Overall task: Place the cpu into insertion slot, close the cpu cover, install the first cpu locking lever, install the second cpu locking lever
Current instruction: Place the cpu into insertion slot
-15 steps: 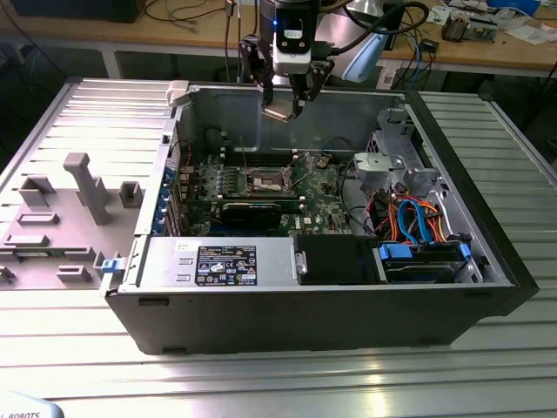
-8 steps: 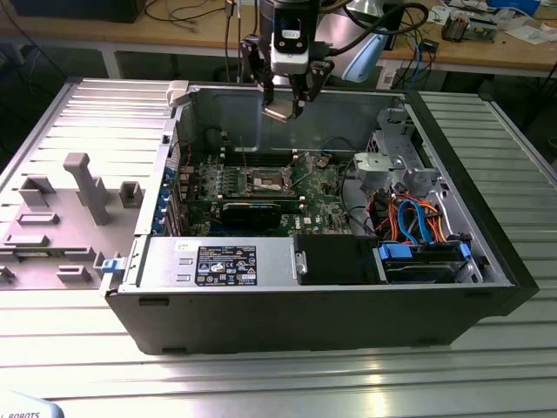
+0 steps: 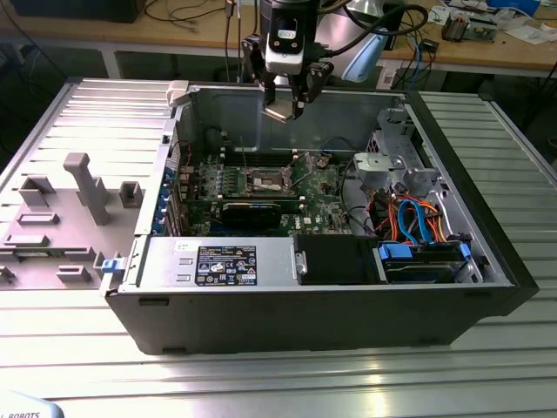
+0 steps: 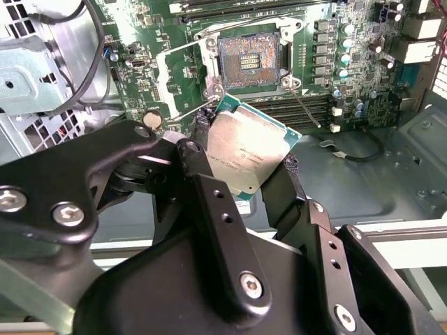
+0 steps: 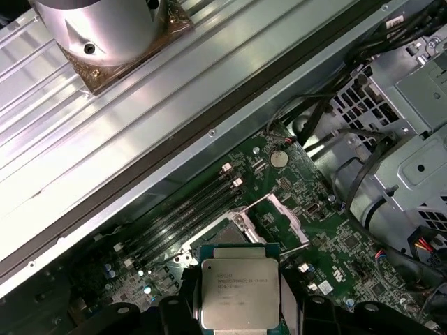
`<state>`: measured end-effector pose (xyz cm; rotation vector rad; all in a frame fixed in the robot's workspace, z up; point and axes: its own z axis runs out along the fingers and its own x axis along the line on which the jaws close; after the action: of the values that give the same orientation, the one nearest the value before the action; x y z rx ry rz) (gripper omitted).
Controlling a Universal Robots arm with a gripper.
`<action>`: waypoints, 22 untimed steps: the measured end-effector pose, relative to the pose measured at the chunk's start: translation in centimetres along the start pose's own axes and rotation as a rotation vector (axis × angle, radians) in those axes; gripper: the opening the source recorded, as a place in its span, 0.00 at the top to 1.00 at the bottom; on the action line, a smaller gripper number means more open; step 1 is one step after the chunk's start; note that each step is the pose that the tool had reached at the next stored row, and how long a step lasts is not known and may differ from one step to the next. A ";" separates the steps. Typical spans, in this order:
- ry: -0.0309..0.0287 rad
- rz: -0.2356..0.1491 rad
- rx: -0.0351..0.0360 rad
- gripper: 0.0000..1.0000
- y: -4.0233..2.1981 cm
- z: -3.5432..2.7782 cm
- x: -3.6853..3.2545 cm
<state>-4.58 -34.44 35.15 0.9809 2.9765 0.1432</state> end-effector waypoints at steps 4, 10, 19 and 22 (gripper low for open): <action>-0.0074 0.041 0.0042 0.46 -0.01 0.08 0.00; -0.0139 0.101 0.0046 0.46 -0.06 0.51 -0.02; -0.0140 0.101 0.0047 0.46 -0.06 0.51 -0.02; -0.0143 0.105 0.0046 0.46 -0.06 0.53 -0.02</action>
<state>-4.58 -34.45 34.62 1.1336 2.9146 0.1292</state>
